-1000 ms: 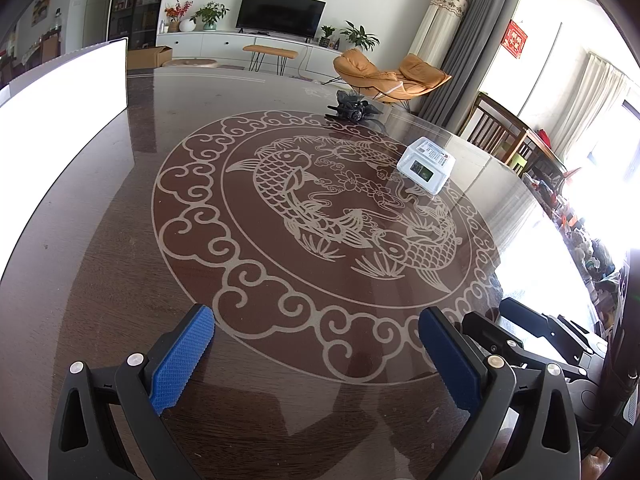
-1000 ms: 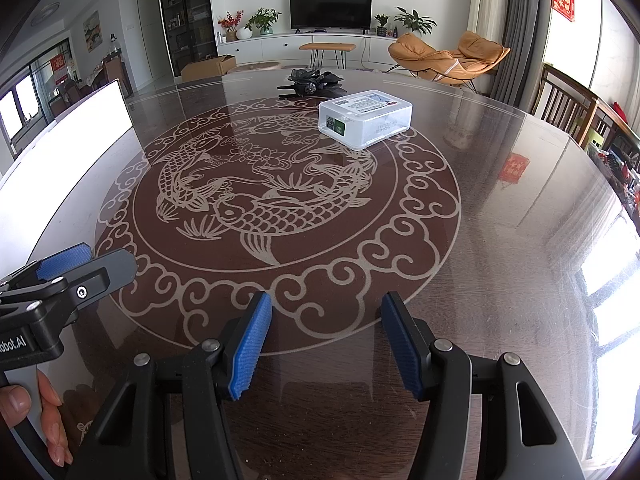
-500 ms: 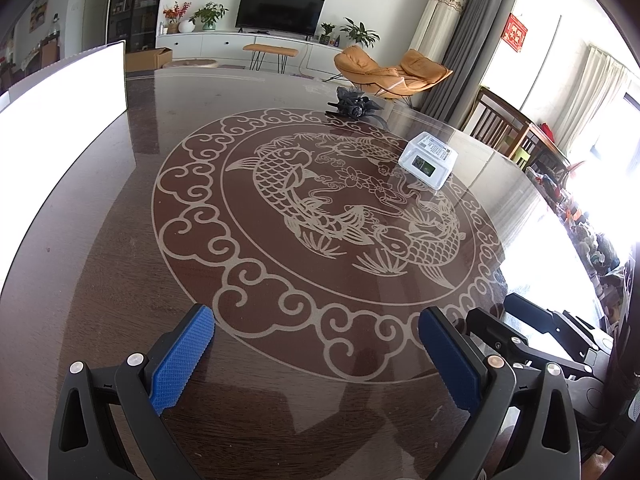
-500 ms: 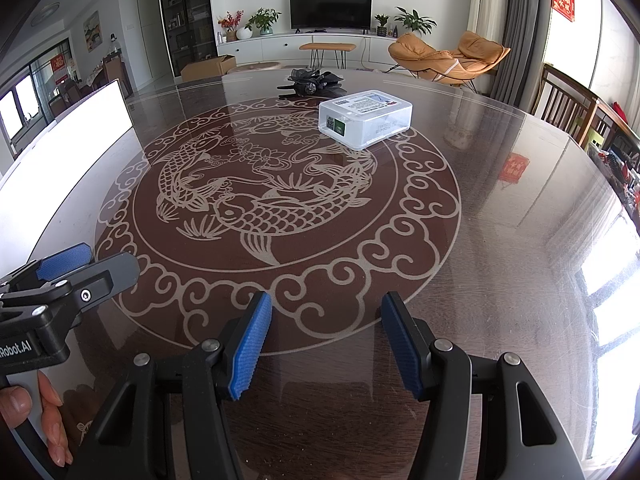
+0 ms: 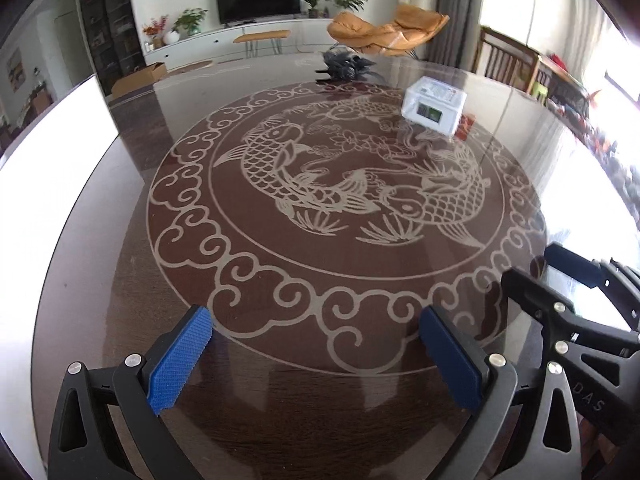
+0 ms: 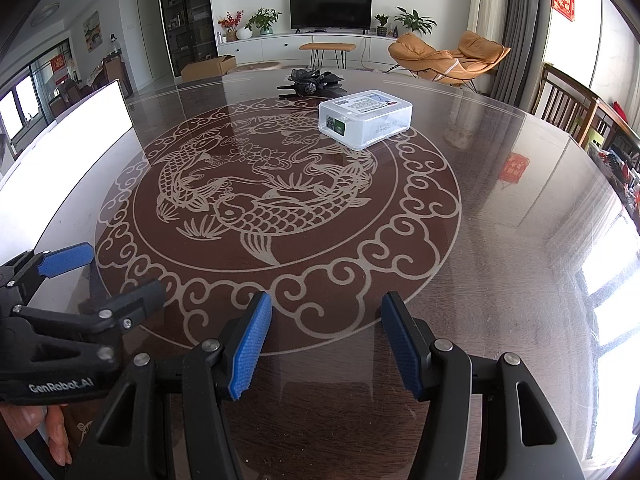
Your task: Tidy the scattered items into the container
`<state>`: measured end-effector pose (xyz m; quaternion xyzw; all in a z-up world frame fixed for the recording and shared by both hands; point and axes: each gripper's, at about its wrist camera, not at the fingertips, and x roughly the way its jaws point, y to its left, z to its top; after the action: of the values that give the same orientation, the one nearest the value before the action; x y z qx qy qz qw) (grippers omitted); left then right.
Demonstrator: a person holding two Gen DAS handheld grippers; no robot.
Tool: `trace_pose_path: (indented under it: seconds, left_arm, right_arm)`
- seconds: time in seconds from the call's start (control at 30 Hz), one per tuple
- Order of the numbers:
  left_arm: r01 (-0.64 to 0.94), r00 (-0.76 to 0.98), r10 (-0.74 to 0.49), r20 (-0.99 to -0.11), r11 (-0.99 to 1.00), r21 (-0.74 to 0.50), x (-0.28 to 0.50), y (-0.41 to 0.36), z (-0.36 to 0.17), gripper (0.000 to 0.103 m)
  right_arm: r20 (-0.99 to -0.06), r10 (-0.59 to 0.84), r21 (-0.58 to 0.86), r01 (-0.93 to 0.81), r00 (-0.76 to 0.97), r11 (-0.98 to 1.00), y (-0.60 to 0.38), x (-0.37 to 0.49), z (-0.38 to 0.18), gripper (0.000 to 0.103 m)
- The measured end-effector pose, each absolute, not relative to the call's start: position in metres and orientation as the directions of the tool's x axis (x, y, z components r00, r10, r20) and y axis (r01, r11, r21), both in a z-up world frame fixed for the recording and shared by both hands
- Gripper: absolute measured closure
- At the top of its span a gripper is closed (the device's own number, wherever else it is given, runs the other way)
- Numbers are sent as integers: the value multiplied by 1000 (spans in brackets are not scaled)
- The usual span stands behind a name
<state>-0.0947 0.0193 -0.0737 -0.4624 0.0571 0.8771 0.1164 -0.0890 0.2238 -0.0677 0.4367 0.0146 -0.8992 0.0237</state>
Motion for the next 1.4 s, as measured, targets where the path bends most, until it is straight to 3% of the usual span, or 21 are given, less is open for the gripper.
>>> trace_pose_path:
  seconds: [0.3, 1.4]
  left_arm:
    - [-316, -537, 186, -823, -949, -8, -96, -3, -70, 0]
    - [-276, -551, 159, -819, -961, 0, -93, 1, -66, 0]
  right_arm:
    - [-786, -29, -6, 55, -618, -998, 224, -89, -68, 44]
    - [-786, -29, -5, 54, -618, -999, 224, -89, -68, 44]
